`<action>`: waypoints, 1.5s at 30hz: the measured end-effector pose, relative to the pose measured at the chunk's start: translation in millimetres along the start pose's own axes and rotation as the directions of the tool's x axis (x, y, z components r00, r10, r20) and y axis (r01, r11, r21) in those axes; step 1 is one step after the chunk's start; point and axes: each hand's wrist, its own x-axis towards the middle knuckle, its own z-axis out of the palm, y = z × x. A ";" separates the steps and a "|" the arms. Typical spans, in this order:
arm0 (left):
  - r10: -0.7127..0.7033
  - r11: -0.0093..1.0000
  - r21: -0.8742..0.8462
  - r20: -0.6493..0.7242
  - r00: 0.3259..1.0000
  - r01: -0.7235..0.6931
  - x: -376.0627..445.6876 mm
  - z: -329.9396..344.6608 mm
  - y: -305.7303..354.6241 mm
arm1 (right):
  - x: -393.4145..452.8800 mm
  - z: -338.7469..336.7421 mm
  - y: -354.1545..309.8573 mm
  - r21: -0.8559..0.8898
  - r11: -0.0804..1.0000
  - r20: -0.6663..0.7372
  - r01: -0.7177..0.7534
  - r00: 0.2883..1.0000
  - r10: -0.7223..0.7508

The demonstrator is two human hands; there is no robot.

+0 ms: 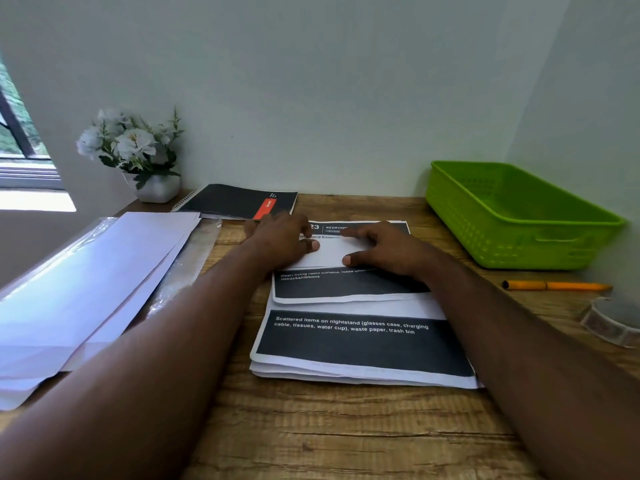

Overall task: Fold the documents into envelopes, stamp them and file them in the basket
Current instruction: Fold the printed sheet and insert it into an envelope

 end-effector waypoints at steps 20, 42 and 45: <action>0.163 0.976 -0.048 -0.481 0.862 -0.212 -35.9 -22.8 29.6 | -5.7 -9.8 -16.6 -0.594 0.795 -0.356 0.121 0.847 -0.395; 0.000 0.976 -0.215 -0.148 0.989 -0.032 -20.8 20.9 34.1 | 4.8 6.1 -1.0 -0.258 0.956 -0.112 0.138 0.979 -0.172; 0.008 0.982 -0.184 -0.158 0.987 -0.037 -21.0 22.9 34.8 | 8.3 10.8 -6.0 -0.298 0.945 -0.126 0.135 0.976 -0.179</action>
